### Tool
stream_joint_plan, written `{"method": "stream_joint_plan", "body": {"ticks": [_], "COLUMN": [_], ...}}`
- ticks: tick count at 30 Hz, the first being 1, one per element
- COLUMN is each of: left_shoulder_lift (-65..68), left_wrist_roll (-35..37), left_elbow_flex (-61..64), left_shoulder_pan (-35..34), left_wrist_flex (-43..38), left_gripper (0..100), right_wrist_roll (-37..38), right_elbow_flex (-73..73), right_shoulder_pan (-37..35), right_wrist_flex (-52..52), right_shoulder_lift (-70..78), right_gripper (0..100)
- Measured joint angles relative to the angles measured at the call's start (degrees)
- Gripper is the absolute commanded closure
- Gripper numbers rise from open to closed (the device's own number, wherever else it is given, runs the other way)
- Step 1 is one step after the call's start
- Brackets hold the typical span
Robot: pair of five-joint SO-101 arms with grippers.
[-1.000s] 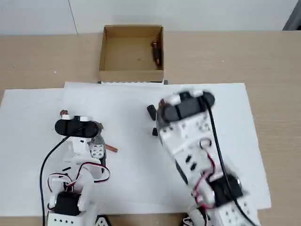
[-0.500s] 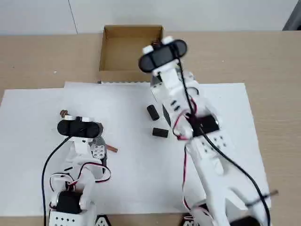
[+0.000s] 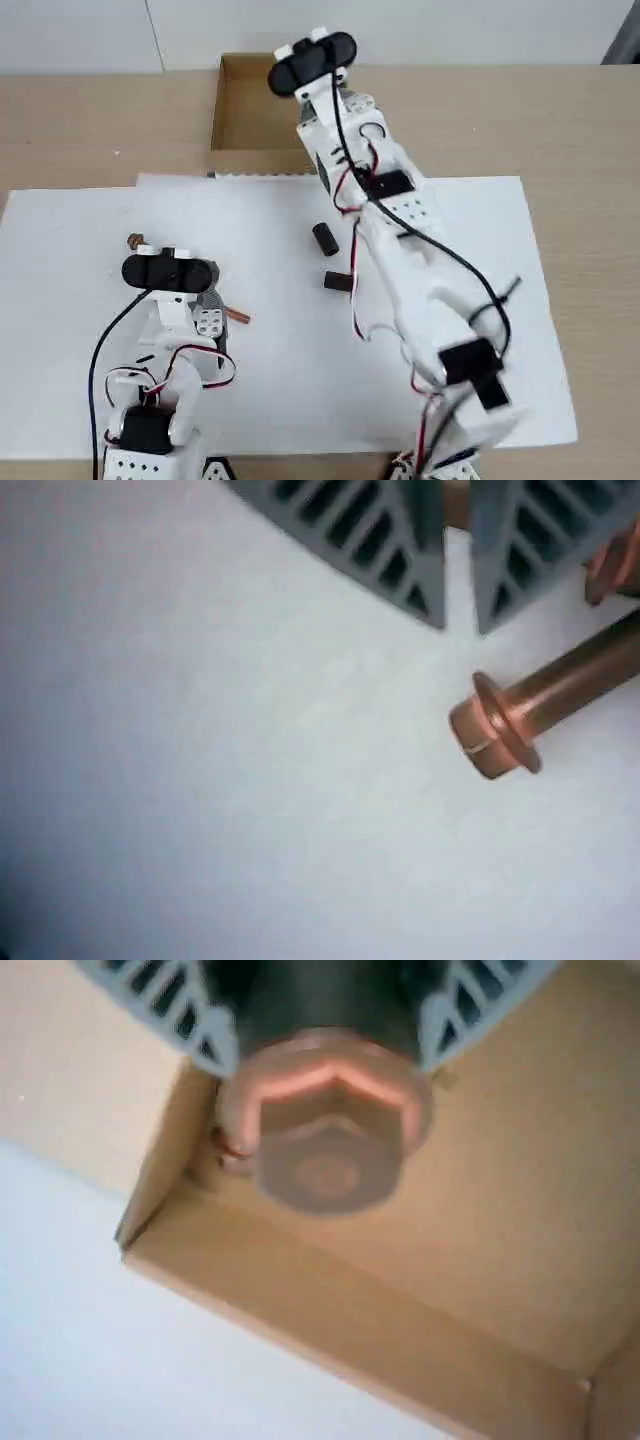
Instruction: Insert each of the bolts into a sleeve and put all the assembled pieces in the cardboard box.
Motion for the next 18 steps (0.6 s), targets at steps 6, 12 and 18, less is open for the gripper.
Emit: {"method": "stream_joint_plan", "body": {"ticks": [6,12,18], "left_shoulder_lift": [0.0,0.0,0.0], "left_wrist_roll": [0.0,0.0,0.0], "left_elbow_flex": [0.0,0.0,0.0], "left_shoulder_pan": [0.0,0.0,0.0], "left_wrist_flex": [0.0,0.0,0.0], "left_gripper": [100,100,100], "right_wrist_roll": [7.5,12.1,12.7], "right_elbow_flex": [-8.8,-16.1,-21.8], "right_shoulder_pan": [-0.1,0.0,0.0], "right_wrist_flex": [-5.9,-10.6,-10.7], "right_shoulder_lift": [14.5,27.0,33.8], "right_gripper": [99.5,99.5,99.4]}}
